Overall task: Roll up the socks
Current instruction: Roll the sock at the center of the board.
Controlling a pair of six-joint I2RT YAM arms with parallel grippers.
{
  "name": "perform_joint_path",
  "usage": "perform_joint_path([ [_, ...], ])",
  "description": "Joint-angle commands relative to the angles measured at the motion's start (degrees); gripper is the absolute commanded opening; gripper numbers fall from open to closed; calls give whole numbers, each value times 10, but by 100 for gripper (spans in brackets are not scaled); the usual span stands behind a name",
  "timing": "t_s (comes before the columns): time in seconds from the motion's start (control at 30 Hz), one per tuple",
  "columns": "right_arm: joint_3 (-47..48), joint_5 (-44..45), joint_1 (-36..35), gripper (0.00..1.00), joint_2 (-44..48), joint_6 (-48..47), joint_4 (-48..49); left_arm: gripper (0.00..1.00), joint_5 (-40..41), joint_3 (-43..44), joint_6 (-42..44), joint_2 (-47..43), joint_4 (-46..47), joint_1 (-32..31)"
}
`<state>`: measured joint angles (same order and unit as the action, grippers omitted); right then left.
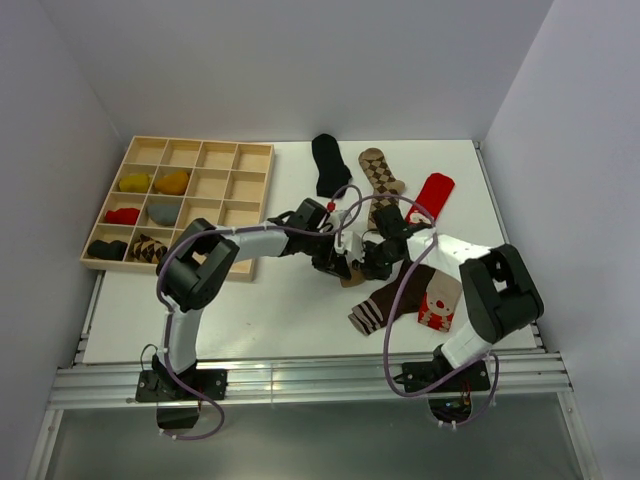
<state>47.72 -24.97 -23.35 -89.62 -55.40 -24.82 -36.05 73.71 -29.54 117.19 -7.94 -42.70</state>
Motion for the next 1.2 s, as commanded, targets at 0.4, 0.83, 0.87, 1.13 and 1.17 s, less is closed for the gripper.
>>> perform_joint_path([
  [0.4, 139, -7, 16, 12, -121, 14, -159, 40, 252, -240, 24, -203, 220, -9],
  [0.83, 260, -25, 29, 12, -218, 1, -290, 51, 597, -295, 224, -263, 300, -187],
  [0.87, 265, -26, 30, 12, -222, 2, -294, 51, 610, -283, 244, -253, 303, -211],
  [1.13, 300, -23, 31, 12, -250, -2, -337, 56, 706, -256, 424, -142, 407, -273],
  [1.17, 302, -23, 31, 12, -256, -3, -342, 57, 707, -253, 433, -134, 415, -280],
])
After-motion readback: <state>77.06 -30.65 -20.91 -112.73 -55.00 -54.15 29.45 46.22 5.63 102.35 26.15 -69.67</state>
